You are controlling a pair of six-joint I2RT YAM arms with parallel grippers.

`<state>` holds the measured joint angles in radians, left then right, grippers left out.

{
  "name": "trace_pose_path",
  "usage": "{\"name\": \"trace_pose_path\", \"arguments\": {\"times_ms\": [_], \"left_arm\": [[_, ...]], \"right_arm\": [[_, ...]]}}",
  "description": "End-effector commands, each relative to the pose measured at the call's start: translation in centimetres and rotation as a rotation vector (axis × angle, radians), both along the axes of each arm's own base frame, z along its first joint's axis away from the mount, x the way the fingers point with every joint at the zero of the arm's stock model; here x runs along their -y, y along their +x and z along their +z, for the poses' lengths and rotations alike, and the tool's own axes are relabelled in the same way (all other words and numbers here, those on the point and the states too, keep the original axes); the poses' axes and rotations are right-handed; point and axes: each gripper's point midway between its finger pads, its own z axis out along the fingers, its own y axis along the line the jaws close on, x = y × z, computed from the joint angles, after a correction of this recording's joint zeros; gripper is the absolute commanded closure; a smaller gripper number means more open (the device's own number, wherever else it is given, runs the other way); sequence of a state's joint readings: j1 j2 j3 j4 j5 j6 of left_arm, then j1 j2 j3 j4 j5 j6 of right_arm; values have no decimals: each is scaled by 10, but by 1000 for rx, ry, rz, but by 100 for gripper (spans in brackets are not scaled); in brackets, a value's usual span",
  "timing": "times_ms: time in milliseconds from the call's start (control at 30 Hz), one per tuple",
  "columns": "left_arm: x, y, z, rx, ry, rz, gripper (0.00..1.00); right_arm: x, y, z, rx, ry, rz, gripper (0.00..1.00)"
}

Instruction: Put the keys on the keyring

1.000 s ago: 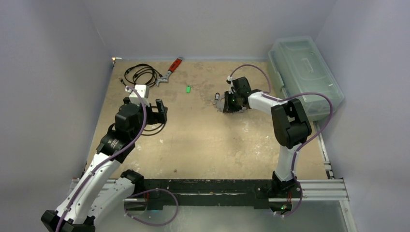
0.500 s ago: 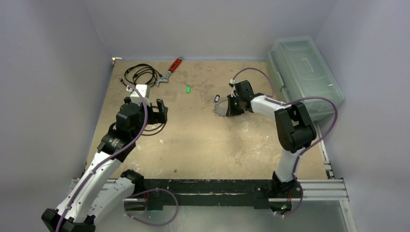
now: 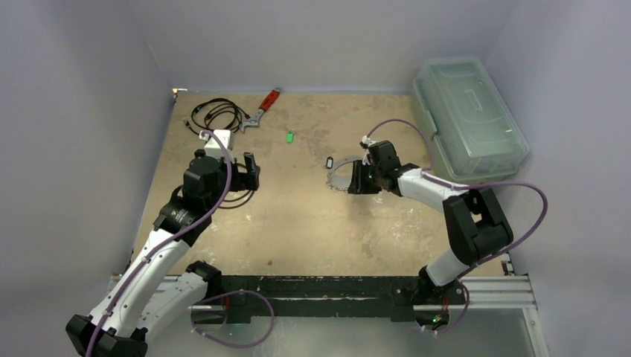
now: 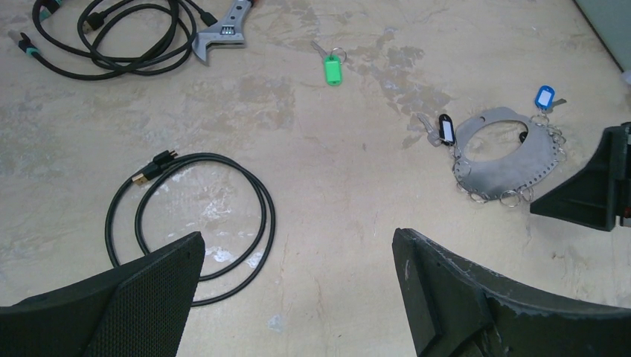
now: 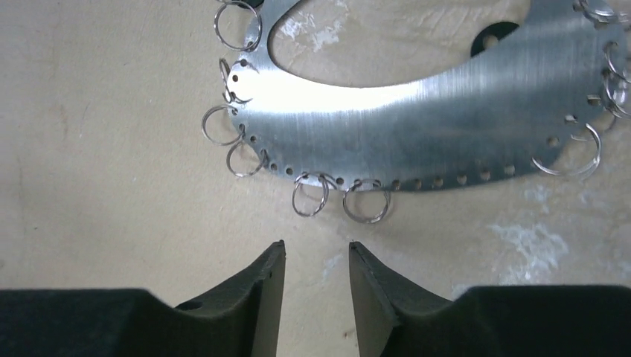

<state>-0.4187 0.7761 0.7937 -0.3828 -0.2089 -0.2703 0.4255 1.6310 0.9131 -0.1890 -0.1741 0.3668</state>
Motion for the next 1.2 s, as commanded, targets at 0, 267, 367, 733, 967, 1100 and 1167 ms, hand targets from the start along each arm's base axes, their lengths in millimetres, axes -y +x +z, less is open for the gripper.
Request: {"name": "trace_pose_path", "arguments": {"times_ms": [0, 267, 367, 733, 967, 1100, 1167], "left_arm": [[2, 4, 6, 23, -27, 2, 4], [-3, 6, 4, 18, -11, 28, 4], [-2, 5, 2, 13, -11, 24, 4], [-5, 5, 4, 19, -7, 36, 4], [-5, 4, 6, 26, -11, 34, 4], [-4, 4, 6, 27, -13, 27, 4], [-3, 4, 6, 27, -13, 25, 4]], "right_arm": [[-9, 1, 30, 96, 125, -55, 58], [-22, -9, 60, 143, 356, -152, 56], [-20, -4, 60, 145, 394, -219, 58], [-30, 10, 31, 69, 426, -286, 64], [-26, 11, 15, 54, 392, -303, 65], [-22, 10, 14, 67, 376, -311, 65], [-19, 9, 13, 76, 360, -310, 64]]}}
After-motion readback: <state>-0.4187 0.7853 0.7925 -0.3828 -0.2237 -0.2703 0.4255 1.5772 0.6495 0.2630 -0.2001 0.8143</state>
